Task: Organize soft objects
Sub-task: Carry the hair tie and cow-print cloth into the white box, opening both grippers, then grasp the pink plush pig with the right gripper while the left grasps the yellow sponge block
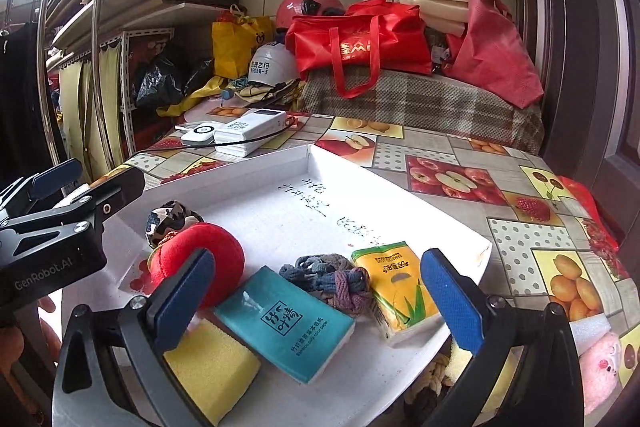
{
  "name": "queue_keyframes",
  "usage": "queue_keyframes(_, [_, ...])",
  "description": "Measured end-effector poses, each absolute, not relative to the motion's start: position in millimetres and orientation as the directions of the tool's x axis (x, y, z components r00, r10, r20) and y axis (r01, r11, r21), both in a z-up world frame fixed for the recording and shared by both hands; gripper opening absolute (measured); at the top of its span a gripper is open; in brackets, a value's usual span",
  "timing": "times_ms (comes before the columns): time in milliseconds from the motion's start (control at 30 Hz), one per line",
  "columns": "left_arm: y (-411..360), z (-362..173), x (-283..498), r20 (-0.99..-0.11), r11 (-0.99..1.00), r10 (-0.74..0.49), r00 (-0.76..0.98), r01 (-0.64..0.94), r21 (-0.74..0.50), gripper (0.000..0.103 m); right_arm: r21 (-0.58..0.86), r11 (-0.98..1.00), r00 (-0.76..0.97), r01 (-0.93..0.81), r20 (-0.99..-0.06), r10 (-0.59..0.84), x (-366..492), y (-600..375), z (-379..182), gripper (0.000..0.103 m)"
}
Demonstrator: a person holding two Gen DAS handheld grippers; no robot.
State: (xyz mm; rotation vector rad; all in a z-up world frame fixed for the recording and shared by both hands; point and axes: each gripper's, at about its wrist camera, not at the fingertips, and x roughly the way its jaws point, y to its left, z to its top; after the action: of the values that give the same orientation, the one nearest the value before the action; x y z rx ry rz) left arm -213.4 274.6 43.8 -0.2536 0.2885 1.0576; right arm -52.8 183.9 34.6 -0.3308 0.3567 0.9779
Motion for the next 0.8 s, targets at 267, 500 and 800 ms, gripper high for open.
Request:
queue_keyframes(267, [257.1,47.1,-215.9,-0.3,0.464,0.839,0.453,-0.885,-0.037,0.097,-0.108,0.537,0.531,-0.837,-0.399,0.747,-56.8,173.1,37.0,0.103])
queue_keyframes(500, [239.6,47.3,-217.1,-0.294,0.482,0.831,0.472,-0.875,-0.041,0.097,-0.11,0.537,0.533,-0.836,-0.392,0.75,-62.1,162.9,37.2,0.103])
queue_keyframes(800, [201.7,47.5,-197.8,-0.317,0.605,0.754,0.575,-0.796,-0.007,0.097,-0.162,0.519,0.536,-0.839,-0.403,0.742,-74.8,137.6,34.2,0.103])
